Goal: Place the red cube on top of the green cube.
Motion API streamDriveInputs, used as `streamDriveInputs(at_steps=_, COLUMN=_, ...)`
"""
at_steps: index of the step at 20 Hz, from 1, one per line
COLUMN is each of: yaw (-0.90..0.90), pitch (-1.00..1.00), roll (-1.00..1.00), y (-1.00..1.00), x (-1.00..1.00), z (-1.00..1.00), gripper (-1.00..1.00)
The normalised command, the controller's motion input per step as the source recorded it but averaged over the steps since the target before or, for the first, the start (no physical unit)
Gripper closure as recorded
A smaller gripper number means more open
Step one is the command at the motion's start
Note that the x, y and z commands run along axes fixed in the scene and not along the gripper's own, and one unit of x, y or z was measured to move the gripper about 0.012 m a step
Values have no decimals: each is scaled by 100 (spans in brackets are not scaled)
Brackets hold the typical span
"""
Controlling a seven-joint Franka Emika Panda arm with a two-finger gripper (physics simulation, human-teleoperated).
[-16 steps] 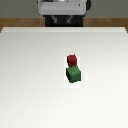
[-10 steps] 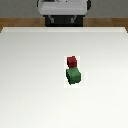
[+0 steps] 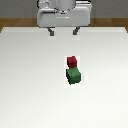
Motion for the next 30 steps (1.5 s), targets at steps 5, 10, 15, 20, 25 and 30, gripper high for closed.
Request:
streamDriveInputs(at_steps=5, yaw=12, pitch=0, roll=0, y=0, x=0, z=0, gripper=-100)
streamDriveInputs(at_steps=10, yaw=3, pitch=0, roll=0, y=40, x=0, z=0, gripper=-100)
streamDriveInputs(at_steps=15, yaw=0, pitch=0, roll=0, y=20, x=0, z=0, gripper=-100)
streamDriveInputs(at_steps=20, yaw=0, pitch=0, roll=0, y=0, x=0, z=-40, gripper=-100)
streamDriveInputs(at_steps=25, yaw=0, pitch=0, roll=0, y=0, x=0, z=-60, gripper=-100)
streamDriveInputs(at_steps=30, yaw=0, pitch=0, roll=0, y=0, x=0, z=-100, gripper=-100)
